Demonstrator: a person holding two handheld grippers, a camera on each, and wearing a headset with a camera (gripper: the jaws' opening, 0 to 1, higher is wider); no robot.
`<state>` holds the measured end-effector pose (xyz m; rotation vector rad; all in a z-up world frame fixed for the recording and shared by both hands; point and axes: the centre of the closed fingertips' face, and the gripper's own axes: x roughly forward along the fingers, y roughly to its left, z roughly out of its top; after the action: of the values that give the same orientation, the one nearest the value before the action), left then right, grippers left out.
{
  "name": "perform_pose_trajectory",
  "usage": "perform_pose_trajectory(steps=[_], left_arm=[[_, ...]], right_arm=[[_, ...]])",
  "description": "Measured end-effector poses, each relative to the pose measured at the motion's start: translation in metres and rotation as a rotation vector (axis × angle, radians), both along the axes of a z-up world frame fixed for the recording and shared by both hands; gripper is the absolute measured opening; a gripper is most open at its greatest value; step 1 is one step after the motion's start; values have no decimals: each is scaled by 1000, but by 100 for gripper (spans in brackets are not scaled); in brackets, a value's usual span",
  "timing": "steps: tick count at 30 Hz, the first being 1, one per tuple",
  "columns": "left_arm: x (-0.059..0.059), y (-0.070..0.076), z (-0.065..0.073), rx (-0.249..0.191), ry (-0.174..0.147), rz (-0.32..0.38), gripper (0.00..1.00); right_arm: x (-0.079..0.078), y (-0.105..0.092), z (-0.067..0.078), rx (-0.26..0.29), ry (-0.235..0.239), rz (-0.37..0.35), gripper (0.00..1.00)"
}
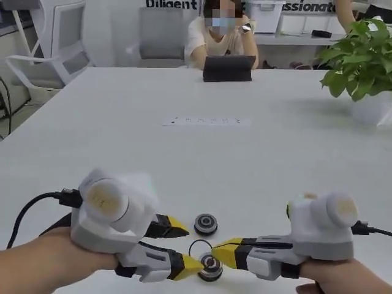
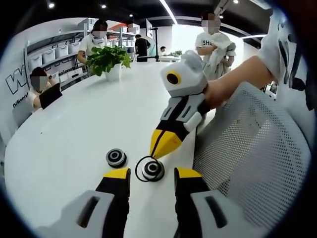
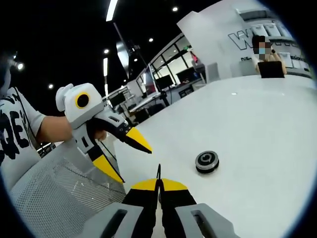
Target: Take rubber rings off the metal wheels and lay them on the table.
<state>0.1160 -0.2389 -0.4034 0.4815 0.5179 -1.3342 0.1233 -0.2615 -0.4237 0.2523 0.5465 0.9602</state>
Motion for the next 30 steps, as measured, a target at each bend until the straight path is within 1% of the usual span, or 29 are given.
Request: perform_pose_trajectory(steps=[8, 12, 18, 21, 27, 30], left_arm=[[6, 14, 17, -35, -18, 43, 42], [9, 23, 23, -47, -20, 68, 45], [14, 38, 26, -53, -21, 112, 49], [15, 45, 25, -50, -17, 130, 52], [16, 58, 23, -43, -12, 158, 57], [16, 62, 23, -42, -9, 167, 60]], right_arm=[[10, 6, 11, -5, -17, 23, 0], [16, 10, 14, -5, -20, 31, 0], [23, 18, 13, -26, -22, 53, 0], [26, 22, 9, -42, -17, 69, 0], [30, 31, 3, -67, -6, 99, 0], [31, 34, 0, -76, -2, 110, 0]])
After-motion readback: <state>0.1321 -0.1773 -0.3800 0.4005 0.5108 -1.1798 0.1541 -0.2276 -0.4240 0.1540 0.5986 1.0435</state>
